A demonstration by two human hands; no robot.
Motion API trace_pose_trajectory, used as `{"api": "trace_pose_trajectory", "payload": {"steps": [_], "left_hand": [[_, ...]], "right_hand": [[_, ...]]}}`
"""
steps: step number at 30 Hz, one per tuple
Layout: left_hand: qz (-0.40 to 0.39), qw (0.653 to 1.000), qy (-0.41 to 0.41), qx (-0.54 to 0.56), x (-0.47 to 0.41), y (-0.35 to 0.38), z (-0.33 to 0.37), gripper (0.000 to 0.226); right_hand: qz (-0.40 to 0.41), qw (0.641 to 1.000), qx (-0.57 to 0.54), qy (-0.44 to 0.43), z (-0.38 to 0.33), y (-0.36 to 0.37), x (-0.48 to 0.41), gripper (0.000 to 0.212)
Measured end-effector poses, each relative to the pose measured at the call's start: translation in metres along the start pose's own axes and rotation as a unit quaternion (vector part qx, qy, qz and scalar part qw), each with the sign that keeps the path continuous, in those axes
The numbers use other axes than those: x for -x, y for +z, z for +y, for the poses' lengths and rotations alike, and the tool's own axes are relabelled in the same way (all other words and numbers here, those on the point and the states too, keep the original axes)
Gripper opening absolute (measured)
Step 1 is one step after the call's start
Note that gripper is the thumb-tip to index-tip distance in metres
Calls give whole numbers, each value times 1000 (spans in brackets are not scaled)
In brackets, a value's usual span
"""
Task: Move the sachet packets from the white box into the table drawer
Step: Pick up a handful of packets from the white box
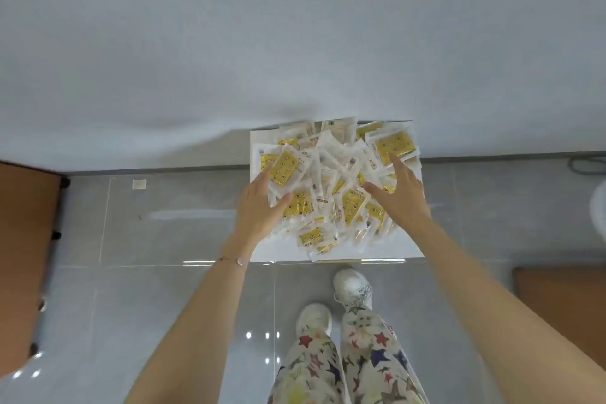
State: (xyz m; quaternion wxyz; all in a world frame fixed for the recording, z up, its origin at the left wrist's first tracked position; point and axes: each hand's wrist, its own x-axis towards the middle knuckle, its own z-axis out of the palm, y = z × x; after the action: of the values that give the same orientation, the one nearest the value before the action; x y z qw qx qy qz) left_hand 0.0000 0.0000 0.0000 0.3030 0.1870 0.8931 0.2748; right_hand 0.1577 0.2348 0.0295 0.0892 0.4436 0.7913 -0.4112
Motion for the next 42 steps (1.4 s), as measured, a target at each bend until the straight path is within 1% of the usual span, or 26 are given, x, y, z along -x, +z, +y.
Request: {"api": "trace_pose_trajectory", "payload": {"steps": [2, 4, 6, 9, 11, 14, 18, 20, 22, 23, 25, 27, 28, 30, 32, 34, 36, 38, 40, 42], "left_hand": [[4, 1000, -9, 16, -13, 14, -6, 75], [4, 999, -28, 39, -21, 28, -15, 76], [17, 997, -49, 55, -34, 40, -22, 77], [41, 995, -70, 51, -54, 53, -32, 70], [60, 994, -70, 55, -66, 59, -33, 64], [72, 993, -66, 65, -78, 65, -34, 62], [37, 996, -77, 32, -84, 71, -35, 74], [33, 995, -95, 12, -87, 74, -36, 77], [38, 992, -121, 10, -89, 76, -34, 71], [44, 990, -135, 16, -91, 77, -34, 64], [63, 984, -162, 35, -92, 79, -33, 48], [72, 979, -183, 55, -90, 80, -32, 43], [74, 977, -190, 67, -89, 79, -32, 41], [81, 972, -193, 105, -88, 78, -33, 35], [84, 967, -177, 165, -86, 76, -32, 30], [85, 961, -147, 219, -82, 73, -29, 23], [93, 962, -120, 229, -77, 68, -27, 14], [100, 959, -122, 237, -73, 63, -27, 17], [91, 948, -133, 274, -66, 57, -25, 22], [71, 946, -124, 292, -59, 55, -25, 32]], "right_hand": [[-1, 1000, -22, 22, 9, 9, -19, 86], [-24, 998, -30, 45, 21, 20, -34, 88], [-37, 998, -18, 57, 32, 30, -49, 91], [-42, 997, 3, 66, 45, 41, -69, 93], [-49, 996, -11, 78, 48, 49, -80, 93], [-44, 993, -60, 94, 43, 62, -91, 85], [6, 980, -141, 139, 29, 72, -98, 67], [18, 977, -155, 146, 25, 75, -101, 59], [24, 977, -156, 144, 24, 76, -104, 53], [28, 977, -155, 144, 23, 76, -105, 49], [32, 979, -149, 135, 20, 76, -107, 35], [41, 980, -156, 120, 20, 78, -106, 20], [47, 978, -168, 116, 20, 78, -105, 18], [65, 972, -195, 110, 21, 78, -102, 27], [107, 963, -222, 111, 22, 74, -100, 36], [145, 947, -264, 114, 23, 64, -100, 33], [145, 943, -288, 84, 24, 52, -97, 23], [130, 946, -293, 55, 25, 42, -94, 15], [124, 941, -312, 50, 27, 37, -91, 10], [124, 924, -357, 58, 29, 35, -88, 16]]}}
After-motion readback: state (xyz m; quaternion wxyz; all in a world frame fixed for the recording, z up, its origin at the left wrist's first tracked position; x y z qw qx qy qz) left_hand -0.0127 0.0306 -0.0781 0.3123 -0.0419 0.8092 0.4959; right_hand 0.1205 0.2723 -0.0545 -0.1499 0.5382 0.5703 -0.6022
